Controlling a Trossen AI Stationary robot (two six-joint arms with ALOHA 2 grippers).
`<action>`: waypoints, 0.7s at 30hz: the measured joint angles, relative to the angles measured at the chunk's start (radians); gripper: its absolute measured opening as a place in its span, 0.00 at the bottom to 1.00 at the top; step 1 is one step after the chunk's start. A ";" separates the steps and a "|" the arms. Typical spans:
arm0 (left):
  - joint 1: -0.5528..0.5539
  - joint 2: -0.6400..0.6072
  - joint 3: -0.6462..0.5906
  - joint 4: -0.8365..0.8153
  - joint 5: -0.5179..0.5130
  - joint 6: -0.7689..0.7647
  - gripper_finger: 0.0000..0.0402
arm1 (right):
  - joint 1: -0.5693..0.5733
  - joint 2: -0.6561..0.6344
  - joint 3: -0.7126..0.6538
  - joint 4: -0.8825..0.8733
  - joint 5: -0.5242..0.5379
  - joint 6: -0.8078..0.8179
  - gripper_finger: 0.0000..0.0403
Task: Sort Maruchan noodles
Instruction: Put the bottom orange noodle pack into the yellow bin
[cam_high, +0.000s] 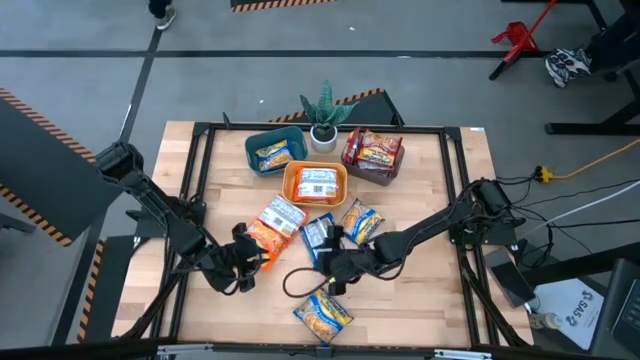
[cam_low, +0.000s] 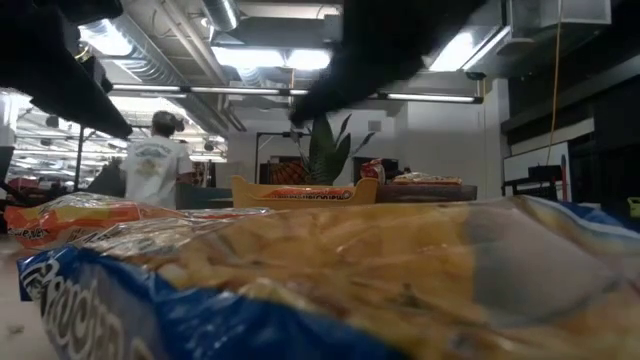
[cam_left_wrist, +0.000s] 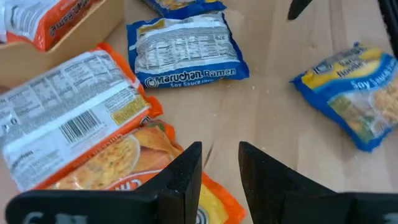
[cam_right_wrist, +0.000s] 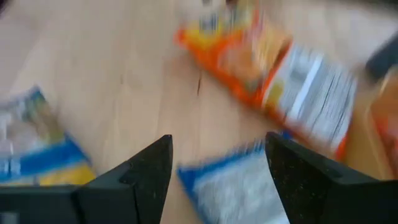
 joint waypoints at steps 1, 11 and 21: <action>0.004 -0.018 0.000 -0.022 0.020 0.004 0.25 | -0.002 0.005 0.000 0.055 0.012 -0.048 0.60; -0.033 -0.174 0.000 -0.394 0.024 -0.273 0.25 | -0.037 0.060 0.020 0.347 0.047 -0.293 0.60; -0.053 -0.165 -0.129 -0.404 -0.021 -0.416 0.25 | -0.048 0.276 0.302 0.280 -0.032 -0.523 0.60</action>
